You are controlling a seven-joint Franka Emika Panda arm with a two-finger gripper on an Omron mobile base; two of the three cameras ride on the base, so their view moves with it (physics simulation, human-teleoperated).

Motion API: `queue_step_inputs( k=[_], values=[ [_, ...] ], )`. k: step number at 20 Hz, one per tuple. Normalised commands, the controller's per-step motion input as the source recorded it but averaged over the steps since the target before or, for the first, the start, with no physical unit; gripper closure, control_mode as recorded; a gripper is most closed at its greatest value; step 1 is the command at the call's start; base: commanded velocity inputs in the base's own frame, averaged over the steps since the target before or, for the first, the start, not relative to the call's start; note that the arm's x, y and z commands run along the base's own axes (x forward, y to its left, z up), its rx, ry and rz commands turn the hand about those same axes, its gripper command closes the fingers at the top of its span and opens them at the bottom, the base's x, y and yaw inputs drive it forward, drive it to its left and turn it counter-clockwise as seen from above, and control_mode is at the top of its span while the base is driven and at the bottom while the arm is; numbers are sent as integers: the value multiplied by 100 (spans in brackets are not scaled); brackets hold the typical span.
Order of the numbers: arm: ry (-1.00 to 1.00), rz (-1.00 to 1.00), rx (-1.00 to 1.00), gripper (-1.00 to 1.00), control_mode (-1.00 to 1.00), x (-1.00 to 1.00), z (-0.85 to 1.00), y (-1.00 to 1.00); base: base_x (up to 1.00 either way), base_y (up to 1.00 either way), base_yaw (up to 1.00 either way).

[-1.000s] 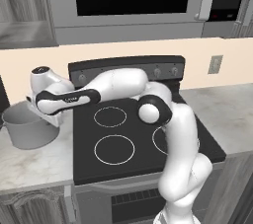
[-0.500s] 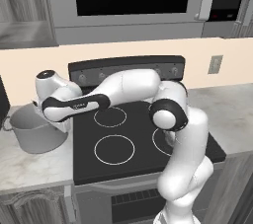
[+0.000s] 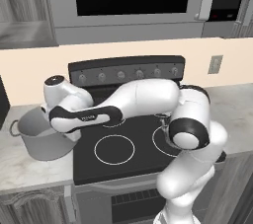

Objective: Pick the kettle from the cabinet and place it on a stove burner. Then pick the pot from the counter and place it on another stove burner. Finally, turn both burners on.

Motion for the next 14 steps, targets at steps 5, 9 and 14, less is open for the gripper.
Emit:
queue_step_inputs(
  k=[5,9,14],
  values=[
    [0,-4,0,100,-100,-45,22,-43,0,0,0],
    [0,-6,0,100,-100,-41,14,-45,0,0,0],
    [0,-8,0,100,-100,-31,3,-50,0,0,0]
  ],
)
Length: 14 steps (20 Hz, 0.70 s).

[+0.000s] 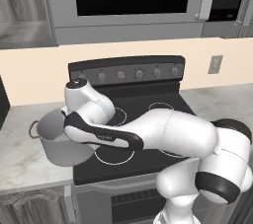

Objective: Pick the kettle from the cabinet and place it on a stove burner. Then pick the pot from the counter and place it on another stove burner. Finally, turn both burners on.

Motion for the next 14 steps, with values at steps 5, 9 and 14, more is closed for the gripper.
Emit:
queue_step_inputs(
  k=[5,9,14],
  values=[
    [-5,-9,0,100,-100,-15,0,-52,0,0,0],
    [-9,-9,0,100,-100,-4,-1,-46,0,0,0],
    [-8,-10,0,100,-100,-3,-5,-40,0,0,0]
  ],
)
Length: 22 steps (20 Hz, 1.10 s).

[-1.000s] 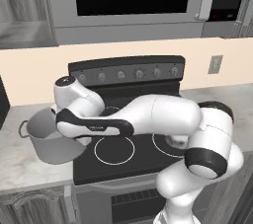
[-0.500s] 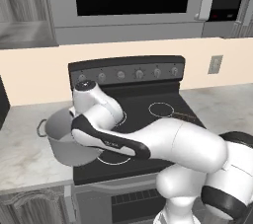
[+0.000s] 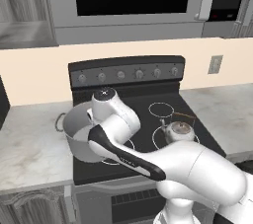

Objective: Pick the kettle from the cabinet and place it on a stove burner. Then pick the pot from the counter and place it on another stove burner. Finally, turn both burners on.

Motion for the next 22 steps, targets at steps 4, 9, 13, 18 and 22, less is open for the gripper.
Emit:
queue_step_inputs(
  k=[4,9,13,18,22],
  values=[
    [-2,-14,0,100,-100,0,-1,-41,0,0,0],
    [0,-14,0,100,-100,0,0,-36,0,0,0],
    [1,-10,0,100,-100,0,0,-20,0,0,0],
    [1,-2,0,100,-100,0,-1,-4,0,0,0],
    [1,0,0,100,-100,0,0,-5,0,0,0]
  ],
)
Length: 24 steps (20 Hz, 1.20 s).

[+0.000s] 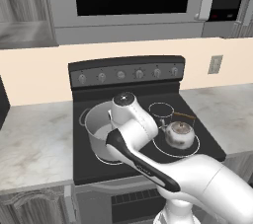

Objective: Pick the kettle from the cabinet and place it on a stove burner. Then pick the pot from the counter and place it on another stove burner. Finally, turn both burners on.

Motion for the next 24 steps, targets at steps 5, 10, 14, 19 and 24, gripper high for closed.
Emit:
queue_step_inputs(
  k=[5,10,14,19,24],
  values=[
    [7,0,0,100,-100,0,0,-7,0,0,0],
    [10,0,0,100,-100,0,-7,-2,0,0,0],
    [1,0,0,100,-100,0,-15,-2,0,0,0],
    [-1,0,0,100,-100,0,-21,-1,0,0,0],
    [-6,0,0,100,-100,0,-16,-11,0,0,0]
  ],
)
